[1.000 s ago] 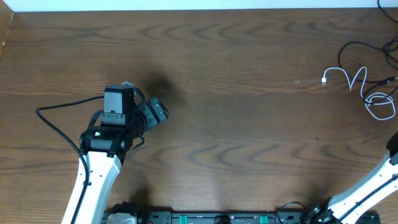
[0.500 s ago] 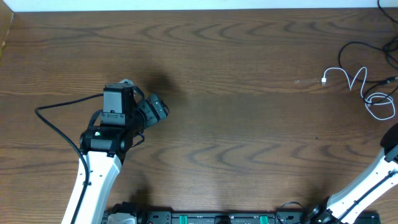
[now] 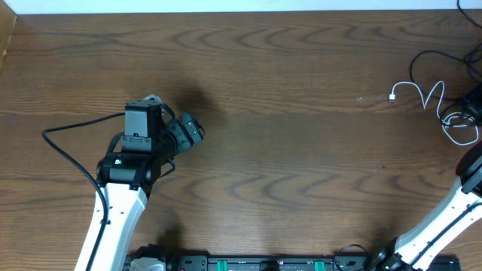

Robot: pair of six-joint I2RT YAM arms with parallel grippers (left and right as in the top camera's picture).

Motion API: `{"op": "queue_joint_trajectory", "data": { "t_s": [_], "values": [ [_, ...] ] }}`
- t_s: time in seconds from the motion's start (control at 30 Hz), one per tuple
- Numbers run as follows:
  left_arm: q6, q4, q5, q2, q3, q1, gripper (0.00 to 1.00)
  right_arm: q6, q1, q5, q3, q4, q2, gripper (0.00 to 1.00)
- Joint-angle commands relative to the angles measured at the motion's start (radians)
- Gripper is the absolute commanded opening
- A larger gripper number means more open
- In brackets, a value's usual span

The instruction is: Untangle cables

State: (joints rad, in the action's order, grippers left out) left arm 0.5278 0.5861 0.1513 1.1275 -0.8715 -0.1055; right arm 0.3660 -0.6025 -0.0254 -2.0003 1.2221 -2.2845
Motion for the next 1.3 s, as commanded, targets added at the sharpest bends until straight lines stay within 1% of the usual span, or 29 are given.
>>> {"op": "queue_joint_trajectory", "data": {
  "t_s": [0.0,0.1,0.2,0.27,0.3,0.37,0.4,0.53,0.6,0.63,0.67,0.7,0.73,0.8,0.87,0.97,1.03,1.07,1.17,1.27],
  "values": [
    [0.009,0.0,-0.007,-0.005,-0.022,0.005,0.98,-0.024,-0.01,0.064,-0.102,-0.016,0.013,0.01],
    [0.009,0.0,-0.007,-0.005,-0.022,0.005,0.98,-0.032,-0.019,0.092,-0.236,-0.019,0.037,0.01],
    [0.009,0.001,-0.007,-0.005,-0.021,0.005,0.98,-0.071,-0.022,0.092,-0.419,-0.08,0.063,0.01],
    [0.008,0.006,-0.016,-0.004,-0.019,0.005,0.98,-0.127,-0.018,0.092,-0.563,-0.209,0.072,0.01],
    [0.009,0.007,-0.029,-0.004,-0.016,0.005,0.98,-0.146,-0.016,0.092,-0.602,-0.262,0.072,0.01],
    [0.009,0.012,-0.041,-0.002,-0.016,0.005,0.98,-0.21,-0.01,0.086,-0.622,-0.394,0.072,0.01],
    [0.009,0.011,-0.04,0.002,-0.016,0.005,0.98,-0.256,-0.005,0.048,-0.603,-0.465,0.066,0.02],
    [0.009,0.019,-0.04,0.013,-0.016,0.005,0.98,-0.257,-0.006,-0.135,-0.471,-0.49,0.015,0.02],
    [0.01,0.02,-0.039,0.016,-0.016,0.005,0.98,-0.255,-0.012,-0.164,-0.399,-0.489,-0.022,0.15],
    [0.01,0.021,-0.039,0.017,-0.016,0.005,0.98,-0.255,-0.015,-0.166,-0.366,-0.476,-0.042,0.27],
    [0.009,0.023,-0.039,0.017,-0.016,0.005,0.98,-0.254,-0.018,-0.163,-0.337,-0.452,-0.062,0.5],
    [0.01,0.025,-0.038,0.017,-0.016,0.005,0.98,-0.254,-0.019,-0.164,-0.316,-0.429,-0.079,0.87],
    [0.01,0.026,-0.036,0.017,-0.016,0.005,0.98,-0.255,-0.021,-0.164,-0.304,-0.412,-0.089,0.99],
    [0.01,0.03,-0.031,0.017,-0.016,0.005,0.98,-0.255,-0.024,-0.164,-0.299,-0.373,-0.098,0.99],
    [0.01,0.04,-0.029,0.017,-0.016,0.005,0.98,-0.223,-0.028,-0.163,-0.311,-0.34,-0.081,0.99],
    [0.01,0.042,-0.029,0.017,-0.015,0.005,0.98,-0.169,-0.029,-0.139,-0.317,-0.289,-0.01,0.99],
    [0.009,0.042,-0.029,0.017,-0.016,0.005,0.98,-0.148,-0.024,-0.121,-0.317,-0.241,0.118,0.99],
    [0.009,0.041,-0.03,0.017,-0.016,0.005,0.98,-0.142,-0.024,-0.122,-0.317,-0.235,0.144,0.99],
    [0.009,0.039,-0.032,0.017,-0.016,0.005,0.98,-0.08,-0.025,-0.109,-0.317,-0.196,0.319,0.99],
    [0.009,0.051,-0.032,0.017,-0.016,0.005,0.98,-0.07,-0.025,-0.026,-0.317,-0.193,0.428,0.99]
  ]
}}
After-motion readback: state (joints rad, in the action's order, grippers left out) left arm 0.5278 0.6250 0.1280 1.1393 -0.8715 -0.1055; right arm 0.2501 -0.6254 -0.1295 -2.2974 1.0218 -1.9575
